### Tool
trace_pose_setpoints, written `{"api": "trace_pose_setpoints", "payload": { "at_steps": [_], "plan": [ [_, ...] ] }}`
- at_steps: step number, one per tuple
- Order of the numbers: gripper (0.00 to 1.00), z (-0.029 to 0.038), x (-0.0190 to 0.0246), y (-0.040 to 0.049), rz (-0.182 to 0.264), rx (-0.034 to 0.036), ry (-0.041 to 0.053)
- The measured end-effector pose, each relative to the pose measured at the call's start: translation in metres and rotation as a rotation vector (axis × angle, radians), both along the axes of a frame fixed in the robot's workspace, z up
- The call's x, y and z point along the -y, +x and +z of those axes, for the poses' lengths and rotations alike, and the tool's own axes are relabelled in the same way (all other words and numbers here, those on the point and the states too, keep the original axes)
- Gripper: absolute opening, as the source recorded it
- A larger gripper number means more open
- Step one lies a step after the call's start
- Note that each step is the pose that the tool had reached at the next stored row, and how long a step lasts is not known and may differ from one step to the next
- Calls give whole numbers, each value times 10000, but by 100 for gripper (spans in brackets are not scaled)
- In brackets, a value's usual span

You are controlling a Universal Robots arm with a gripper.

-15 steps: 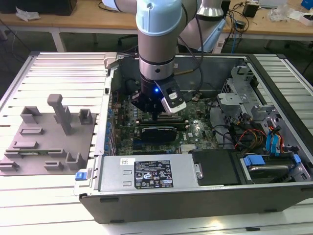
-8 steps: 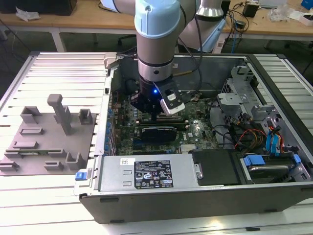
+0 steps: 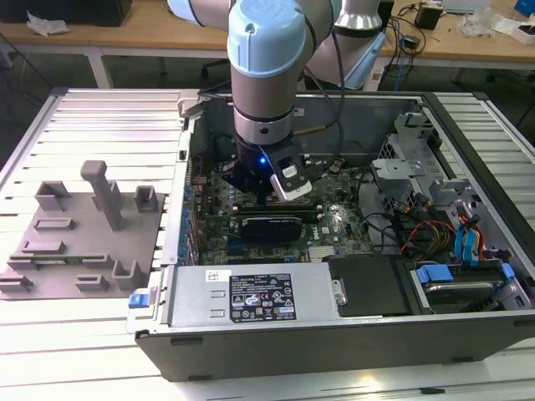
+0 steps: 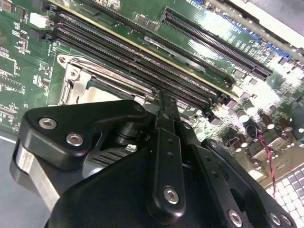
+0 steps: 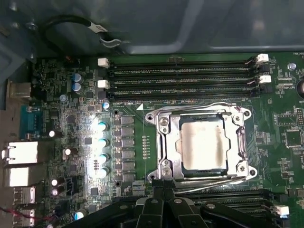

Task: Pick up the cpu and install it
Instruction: 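Install the second cpu locking lever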

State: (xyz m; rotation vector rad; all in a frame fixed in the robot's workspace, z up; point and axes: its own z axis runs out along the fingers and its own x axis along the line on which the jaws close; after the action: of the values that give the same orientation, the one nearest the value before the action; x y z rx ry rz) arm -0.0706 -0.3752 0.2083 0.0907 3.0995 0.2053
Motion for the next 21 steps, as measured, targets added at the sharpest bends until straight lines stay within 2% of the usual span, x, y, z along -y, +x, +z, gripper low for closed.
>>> {"api": "trace_pose_setpoints", "payload": {
  "at_steps": [1, 2, 3, 5, 12, 14, 18, 21],
  "plan": [
    [11, -11, 3, 0, -79, -1, 52],
    [11, -32, 5, 0, -263, 0, 253],
    [11, -48, 8, 0, -396, 0, 389],
    [11, -55, 10, 0, -471, 3, 446],
    [11, -51, 11, 0, -492, 1, 447],
    [11, -29, 12, 0, -492, 0, 446],
    [11, 67, 11, 0, -493, 0, 447],
    [11, 216, 11, 0, -493, 1, 447]
  ]
}}
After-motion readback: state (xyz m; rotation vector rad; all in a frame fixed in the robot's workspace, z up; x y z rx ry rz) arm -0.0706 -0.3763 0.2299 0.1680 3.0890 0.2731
